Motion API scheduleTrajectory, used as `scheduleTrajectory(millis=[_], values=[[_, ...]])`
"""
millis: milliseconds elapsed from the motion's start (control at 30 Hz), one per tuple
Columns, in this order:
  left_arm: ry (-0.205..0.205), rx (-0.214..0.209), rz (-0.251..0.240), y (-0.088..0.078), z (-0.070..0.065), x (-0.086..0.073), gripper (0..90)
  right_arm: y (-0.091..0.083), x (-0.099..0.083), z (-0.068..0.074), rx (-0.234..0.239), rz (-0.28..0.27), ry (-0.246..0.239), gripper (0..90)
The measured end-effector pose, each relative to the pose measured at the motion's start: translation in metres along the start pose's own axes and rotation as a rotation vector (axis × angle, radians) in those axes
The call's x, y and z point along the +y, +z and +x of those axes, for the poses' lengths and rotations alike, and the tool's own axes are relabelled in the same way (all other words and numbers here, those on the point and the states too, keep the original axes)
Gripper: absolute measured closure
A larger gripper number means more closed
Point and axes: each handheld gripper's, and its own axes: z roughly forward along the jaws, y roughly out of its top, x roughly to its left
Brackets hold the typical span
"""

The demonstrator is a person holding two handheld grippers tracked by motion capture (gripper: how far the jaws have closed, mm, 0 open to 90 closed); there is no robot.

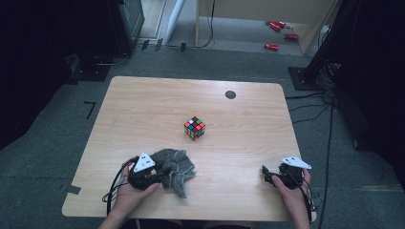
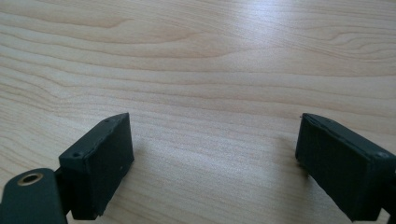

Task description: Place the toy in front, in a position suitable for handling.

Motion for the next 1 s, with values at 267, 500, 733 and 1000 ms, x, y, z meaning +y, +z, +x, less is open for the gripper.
scheduleTrajectory(millis=[267, 500, 733, 1000], values=[[-0.049, 0.107, -0.124, -0.038, 0.026, 0.0, 79.8, 0.0, 0.0, 0.0, 0.0, 0.0, 0.0, 10.8], [-0.07, 0.093, -0.086, -0.041, 0.038, -0.007, 56.3, 0.0, 0.0, 0.0, 0.0, 0.0, 0.0, 10.8], [-0.045, 0.171, -0.075, -0.032, 0.028, -0.003, 22.3, 0.0, 0.001, 0.001, -0.002, 0.003, -0.002, 13.9], [-0.049, 0.175, 0.041, -0.008, 0.027, -0.007, 16.4, -0.006, 0.016, 0.021, 0.037, -0.054, -0.02, 16.3]])
